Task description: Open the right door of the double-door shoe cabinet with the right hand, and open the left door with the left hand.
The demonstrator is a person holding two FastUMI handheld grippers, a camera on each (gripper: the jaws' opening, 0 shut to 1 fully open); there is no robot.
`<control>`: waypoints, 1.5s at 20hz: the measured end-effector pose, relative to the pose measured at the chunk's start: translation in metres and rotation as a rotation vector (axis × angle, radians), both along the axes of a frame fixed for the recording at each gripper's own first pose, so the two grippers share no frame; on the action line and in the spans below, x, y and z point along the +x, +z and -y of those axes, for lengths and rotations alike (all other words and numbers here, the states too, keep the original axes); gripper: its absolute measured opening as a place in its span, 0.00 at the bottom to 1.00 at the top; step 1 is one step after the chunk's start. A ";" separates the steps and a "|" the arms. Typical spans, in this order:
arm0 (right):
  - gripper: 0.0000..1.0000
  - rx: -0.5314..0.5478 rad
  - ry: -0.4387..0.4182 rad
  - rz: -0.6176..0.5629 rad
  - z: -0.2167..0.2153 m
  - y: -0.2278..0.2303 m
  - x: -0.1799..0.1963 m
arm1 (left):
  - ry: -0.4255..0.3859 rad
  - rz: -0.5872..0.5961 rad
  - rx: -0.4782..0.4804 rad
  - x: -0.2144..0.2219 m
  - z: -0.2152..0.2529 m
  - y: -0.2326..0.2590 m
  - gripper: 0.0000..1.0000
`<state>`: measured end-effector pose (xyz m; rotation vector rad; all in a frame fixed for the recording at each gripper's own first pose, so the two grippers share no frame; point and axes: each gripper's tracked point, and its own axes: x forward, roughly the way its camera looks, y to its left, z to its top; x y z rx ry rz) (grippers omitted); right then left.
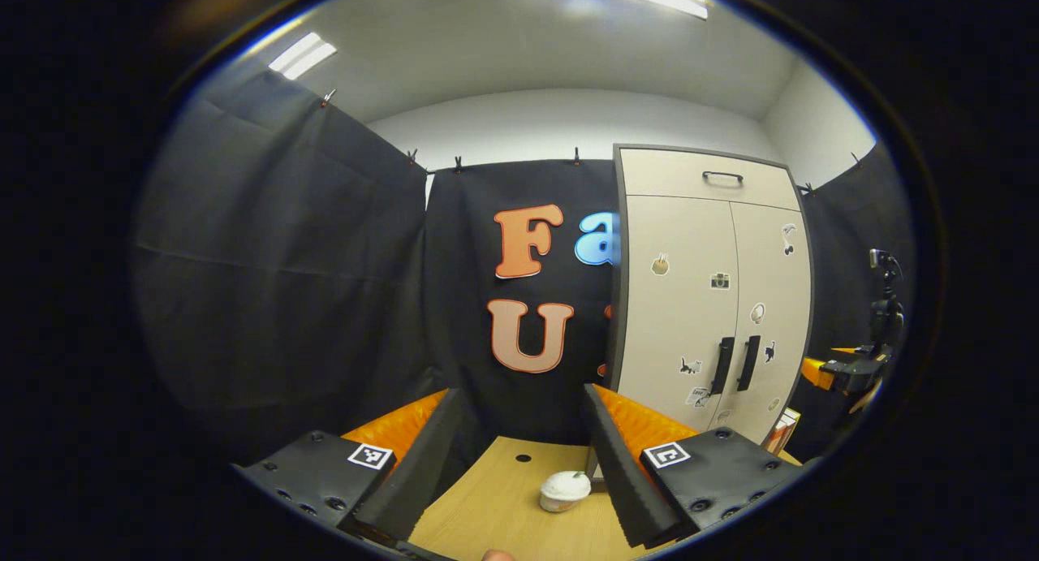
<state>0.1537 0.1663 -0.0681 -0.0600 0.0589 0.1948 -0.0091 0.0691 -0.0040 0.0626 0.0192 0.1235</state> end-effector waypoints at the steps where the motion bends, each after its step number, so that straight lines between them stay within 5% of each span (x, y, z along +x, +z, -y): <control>1: 0.94 0.005 0.000 -0.005 -0.007 -0.005 0.011 | 0.010 -0.001 0.003 -0.001 -0.004 -0.001 0.96; 13: 0.94 0.052 0.005 -0.029 -0.057 -0.038 0.134 | 0.082 -0.018 0.046 -0.003 -0.037 -0.011 0.97; 17: 0.86 0.034 0.008 -0.057 -0.064 -0.050 0.154 | 0.110 -0.016 0.029 0.000 -0.046 -0.015 0.96; 23: 0.72 0.018 0.020 -0.045 -0.071 -0.054 0.162 | 0.132 -0.037 0.025 0.004 -0.059 -0.023 0.97; 28: 0.36 0.034 0.041 -0.057 -0.076 -0.055 0.160 | 0.149 -0.043 0.021 -0.002 -0.066 -0.023 0.96; 30: 0.32 0.036 0.033 -0.062 -0.075 -0.056 0.158 | 0.150 -0.041 0.014 -0.007 -0.067 -0.022 0.96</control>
